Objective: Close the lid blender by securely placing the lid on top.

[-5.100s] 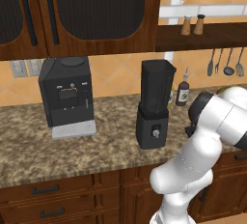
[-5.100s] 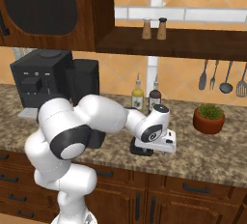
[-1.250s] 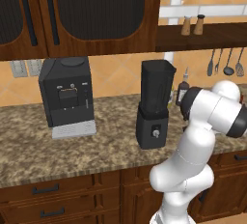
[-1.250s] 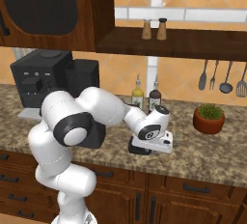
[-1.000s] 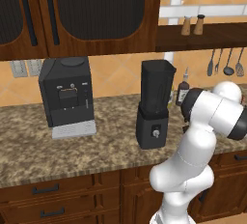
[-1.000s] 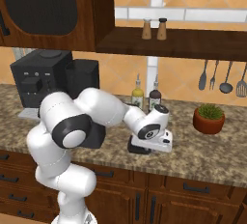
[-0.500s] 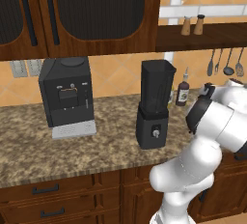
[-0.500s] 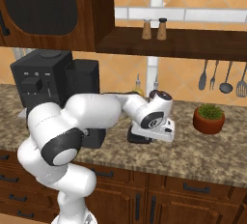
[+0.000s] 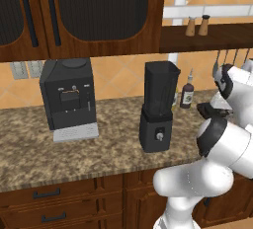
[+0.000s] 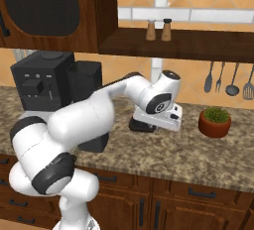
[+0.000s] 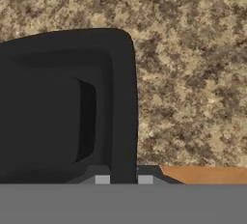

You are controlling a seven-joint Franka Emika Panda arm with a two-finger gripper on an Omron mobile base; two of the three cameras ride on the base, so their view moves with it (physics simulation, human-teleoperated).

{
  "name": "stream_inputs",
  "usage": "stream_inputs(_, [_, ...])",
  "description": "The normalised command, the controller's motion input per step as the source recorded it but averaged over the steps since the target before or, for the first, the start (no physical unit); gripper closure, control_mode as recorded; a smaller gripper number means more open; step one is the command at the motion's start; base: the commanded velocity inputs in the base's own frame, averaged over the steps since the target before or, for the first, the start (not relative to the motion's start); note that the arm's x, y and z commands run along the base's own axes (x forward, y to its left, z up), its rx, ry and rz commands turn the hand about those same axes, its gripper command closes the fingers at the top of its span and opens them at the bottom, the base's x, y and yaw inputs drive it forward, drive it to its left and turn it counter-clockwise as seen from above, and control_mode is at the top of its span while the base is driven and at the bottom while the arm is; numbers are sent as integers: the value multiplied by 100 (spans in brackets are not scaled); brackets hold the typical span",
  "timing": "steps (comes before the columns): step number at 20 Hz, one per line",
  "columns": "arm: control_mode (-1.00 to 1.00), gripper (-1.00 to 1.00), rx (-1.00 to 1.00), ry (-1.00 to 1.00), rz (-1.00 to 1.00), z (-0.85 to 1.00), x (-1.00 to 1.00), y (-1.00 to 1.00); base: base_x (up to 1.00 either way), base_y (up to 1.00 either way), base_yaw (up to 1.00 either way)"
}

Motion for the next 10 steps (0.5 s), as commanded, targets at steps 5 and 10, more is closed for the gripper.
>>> stream_inputs(5, [-100,100,4,0,-10,100,-35,11,0,0,0])
stream_inputs(10, [-100,100,4,-2,-9,100,-24,28,0,0,0])
